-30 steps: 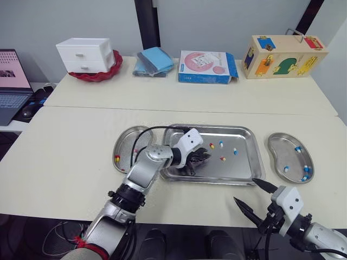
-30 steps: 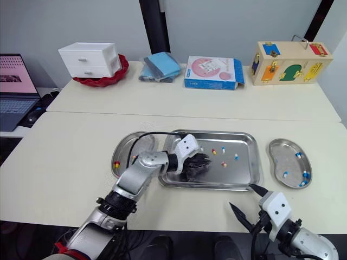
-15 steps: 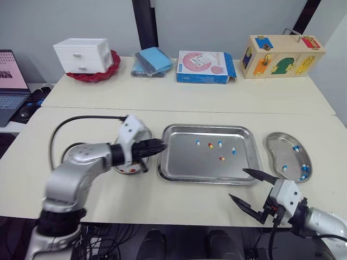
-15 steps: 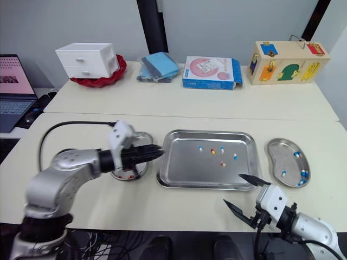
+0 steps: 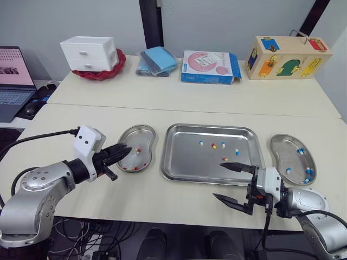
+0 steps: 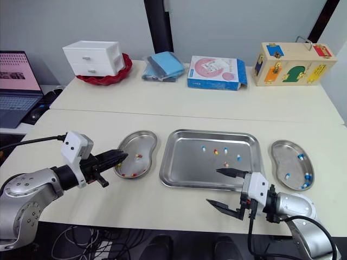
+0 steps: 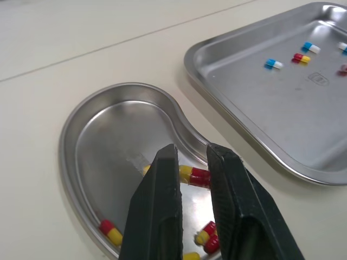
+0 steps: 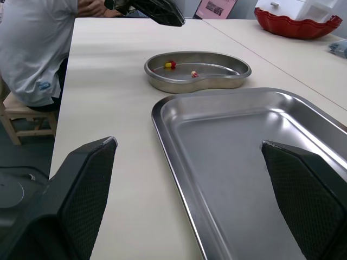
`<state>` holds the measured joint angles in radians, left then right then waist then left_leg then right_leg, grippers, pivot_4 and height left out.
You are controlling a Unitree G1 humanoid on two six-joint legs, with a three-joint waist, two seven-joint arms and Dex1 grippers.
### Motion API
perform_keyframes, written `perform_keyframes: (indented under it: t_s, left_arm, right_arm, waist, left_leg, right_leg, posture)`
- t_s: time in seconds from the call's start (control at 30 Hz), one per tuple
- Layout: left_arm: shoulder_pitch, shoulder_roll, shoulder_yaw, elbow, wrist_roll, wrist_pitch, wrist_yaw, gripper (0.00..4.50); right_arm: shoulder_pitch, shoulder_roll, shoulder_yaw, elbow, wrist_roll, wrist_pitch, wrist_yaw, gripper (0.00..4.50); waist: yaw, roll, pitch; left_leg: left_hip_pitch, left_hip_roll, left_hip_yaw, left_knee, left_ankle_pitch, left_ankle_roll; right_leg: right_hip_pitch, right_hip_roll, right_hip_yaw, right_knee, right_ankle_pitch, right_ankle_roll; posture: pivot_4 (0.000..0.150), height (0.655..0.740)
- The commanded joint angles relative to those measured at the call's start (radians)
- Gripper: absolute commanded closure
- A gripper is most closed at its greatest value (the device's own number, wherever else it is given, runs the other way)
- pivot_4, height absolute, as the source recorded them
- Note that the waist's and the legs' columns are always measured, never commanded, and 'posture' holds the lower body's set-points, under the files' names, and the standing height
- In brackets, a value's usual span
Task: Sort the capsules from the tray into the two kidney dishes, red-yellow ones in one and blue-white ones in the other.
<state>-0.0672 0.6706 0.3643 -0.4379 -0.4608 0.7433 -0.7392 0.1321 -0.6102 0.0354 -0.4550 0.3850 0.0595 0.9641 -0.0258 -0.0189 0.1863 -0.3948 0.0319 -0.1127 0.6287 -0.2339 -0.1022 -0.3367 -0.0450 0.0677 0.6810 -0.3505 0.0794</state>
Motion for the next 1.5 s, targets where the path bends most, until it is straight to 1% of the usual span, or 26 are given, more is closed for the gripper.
perform_keyframes:
  t_s: [0.03, 0.17, 0.23, 0.3, 0.33, 0.37, 0.47, 0.6, 0.63, 0.73, 0.83, 0.9, 1.0, 1.07, 1.17, 1.23, 1.4, 1.5]
  left_arm:
    - [-0.036, 0.006, 0.009, 0.038, -0.014, -0.048, 0.004, 3.13]
    - [-0.059, 0.021, -0.007, 0.076, -0.027, -0.068, -0.017, 1.86]
    - [-0.062, 0.025, -0.01, 0.088, -0.029, -0.074, -0.025, 1.12]
    - [-0.061, 0.029, -0.009, 0.098, -0.03, -0.082, -0.033, 0.53]
    - [-0.06, 0.032, -0.007, 0.101, -0.031, -0.085, -0.036, 0.11]
    - [-0.058, 0.034, -0.004, 0.104, -0.032, -0.087, -0.039, 0.05]
    - [-0.049, 0.04, 0.006, 0.11, -0.035, -0.091, -0.047, 0.05]
    - [0.018, 0.062, 0.046, 0.113, -0.039, -0.126, -0.083, 0.05]
    - [0.048, 0.067, 0.063, 0.118, -0.034, -0.144, -0.089, 0.05]
    - [0.181, 0.08, 0.141, 0.162, 0.001, -0.242, -0.131, 0.05]
    - [0.274, 0.071, 0.184, 0.194, 0.016, -0.307, -0.142, 0.05]
    - [0.327, 0.062, 0.197, 0.225, 0.039, -0.365, -0.142, 0.05]
    - [0.391, 0.05, 0.21, 0.282, 0.055, -0.435, -0.154, 0.05]
    - [0.421, 0.045, 0.218, 0.315, 0.051, -0.466, -0.169, 0.05]
    - [0.451, 0.042, 0.226, 0.352, 0.048, -0.501, -0.175, 0.05]
    - [0.472, 0.038, 0.233, 0.371, 0.05, -0.53, -0.179, 0.05]
    - [0.507, 0.041, 0.231, 0.356, 0.037, -0.563, -0.19, 0.05]
    - [0.526, 0.053, 0.217, 0.313, 0.023, -0.595, -0.243, 0.05]
  right_arm:
    - [-0.019, 0.01, -0.003, -0.024, 0.024, 0.01, -0.016, 0.0]
    - [-0.022, 0.012, -0.005, -0.026, 0.021, 0.018, -0.026, 0.0]
    - [-0.02, 0.012, -0.008, -0.029, 0.02, 0.02, -0.031, 0.0]
    - [-0.016, 0.011, -0.011, -0.032, 0.019, 0.022, -0.039, 0.0]
    - [-0.014, 0.01, -0.012, -0.034, 0.018, 0.023, -0.042, 0.0]
    - [-0.012, 0.01, -0.013, -0.035, 0.017, 0.023, -0.045, 0.0]
    - [-0.006, 0.006, -0.018, -0.039, 0.011, 0.021, -0.054, 0.0]
    - [0.021, -0.008, -0.055, -0.064, 0.001, 0.035, -0.093, 0.0]
    - [0.041, -0.018, -0.086, -0.074, 0.008, 0.044, -0.102, 0.0]
    - [0.153, -0.077, -0.243, -0.111, 0.033, 0.095, -0.11, 0.0]
    - [0.249, -0.12, -0.399, -0.092, 0.067, 0.118, -0.08, 0.0]
    - [0.303, -0.141, -0.506, -0.046, 0.091, 0.12, -0.044, 0.0]
    - [0.38, -0.182, -0.648, 0.076, 0.075, 0.079, 0.039, 0.0]
    - [0.417, -0.21, -0.709, 0.158, 0.064, 0.069, 0.087, 0.0]
    - [0.445, -0.245, -0.744, 0.259, 0.046, 0.052, 0.139, 0.0]
    - [0.43, -0.258, -0.751, 0.306, 0.043, 0.055, 0.144, 0.0]
    - [0.4, -0.266, -0.742, 0.342, 0.03, 0.053, 0.159, 0.0]
    - [0.391, -0.267, -0.739, 0.351, 0.022, 0.052, 0.166, 0.0]
  waist:
    - [-0.001, 0.0, 0.0]
    - [-0.003, 0.0, 0.0]
    - [-0.003, 0.0, 0.0]
    - [-0.004, 0.0, 0.0]
    - [-0.004, 0.0, 0.0]
    - [-0.004, 0.0, 0.0]
    - [-0.004, 0.0, 0.0]
    - [-0.005, 0.0, 0.0]
    - [-0.005, 0.0, 0.0]
    - [-0.004, 0.001, 0.0]
    - [-0.003, 0.0, 0.0]
    - [-0.003, 0.0, 0.0]
    - [-0.002, -0.001, 0.0]
    - [-0.002, -0.001, 0.0]
    - [-0.004, -0.001, 0.0]
    - [-0.005, -0.001, 0.0]
    - [-0.006, -0.001, 0.0]
    - [-0.006, -0.001, 0.0]
  left_leg:
    - [0.0, 0.0, 0.0, 0.0, 0.0, 0.0]
    - [0.0, 0.0, 0.0, 0.0, 0.0, 0.0]
    - [0.0, 0.0, 0.0, 0.0, 0.0, 0.0]
    - [0.0, 0.0, 0.0, 0.0, 0.0, 0.0]
    - [0.0, 0.0, 0.0, 0.0, 0.0, 0.0]
    - [0.0, 0.0, 0.0, 0.0, 0.0, 0.0]
    - [0.0, 0.0, 0.0, 0.0, 0.0, 0.0]
    - [0.0, 0.0, 0.001, 0.0, 0.0, 0.0]
    - [0.0, 0.0, 0.001, 0.0, 0.0, 0.0]
    - [-0.001, 0.0, 0.001, -0.001, 0.0, 0.0]
    - [-0.001, 0.0, 0.001, -0.001, 0.0, 0.0]
    - [0.0, 0.0, 0.001, -0.001, 0.0, 0.0]
    - [0.001, 0.0, 0.002, -0.001, 0.0, 0.0]
    - [0.001, 0.0, 0.003, -0.001, 0.0, 0.0]
    - [0.001, 0.0, 0.003, -0.001, 0.0, 0.0]
    - [0.002, 0.0, 0.003, -0.001, 0.0, 0.0]
    - [0.002, 0.0, 0.004, -0.001, 0.0, 0.0]
    - [0.002, 0.0, 0.004, -0.001, 0.0, 0.0]
  right_leg:
    - [0.0, 0.0, 0.0, 0.0, 0.0, 0.0]
    - [0.0, 0.0, 0.0, 0.0, 0.0, 0.0]
    - [0.0, 0.0, 0.0, 0.0, 0.0, 0.0]
    - [0.0, 0.0, 0.0, 0.0, 0.0, 0.0]
    - [0.0, 0.0, 0.0, 0.0, 0.0, 0.0]
    - [0.0, 0.0, 0.0, 0.0, 0.0, 0.0]
    - [0.0, 0.0, 0.0, 0.0, 0.0, 0.0]
    - [-0.001, 0.0, 0.001, 0.0, 0.0, 0.0]
    - [-0.001, 0.0, 0.001, 0.0, 0.0, 0.0]
    - [-0.001, 0.0, 0.001, -0.001, 0.0, 0.0]
    - [-0.001, 0.0, 0.001, -0.001, 0.0, 0.0]
    - [-0.001, 0.0, 0.001, -0.001, 0.0, 0.0]
    - [0.001, -0.001, 0.002, -0.001, 0.0, 0.0]
    - [0.001, -0.001, 0.002, -0.001, 0.0, 0.0]
    - [0.001, 0.0, 0.002, -0.001, -0.001, -0.001]
    - [0.001, 0.0, 0.002, -0.001, -0.001, -0.001]
    - [0.0, 0.0, 0.003, -0.001, -0.001, -0.001]
    - [0.0, 0.0, 0.003, -0.001, -0.001, -0.001]
  posture:
    - [0.15, 0.7337]
    - [0.15, 0.7337]
    - [0.15, 0.7337]
    - [0.15, 0.7337]
    - [0.15, 0.7337]
    - [0.15, 0.7337]
    - [0.15, 0.7337]
    - [0.15, 0.7337]
    - [0.15, 0.7337]
    - [0.15, 0.7337]
    - [0.15, 0.7337]
    - [0.15, 0.7337]
    - [0.15, 0.7337]
    - [0.15, 0.7337]
    - [0.15, 0.7337]
    - [0.15, 0.7337]
    - [0.15, 0.7337]
    - [0.15, 0.7337]
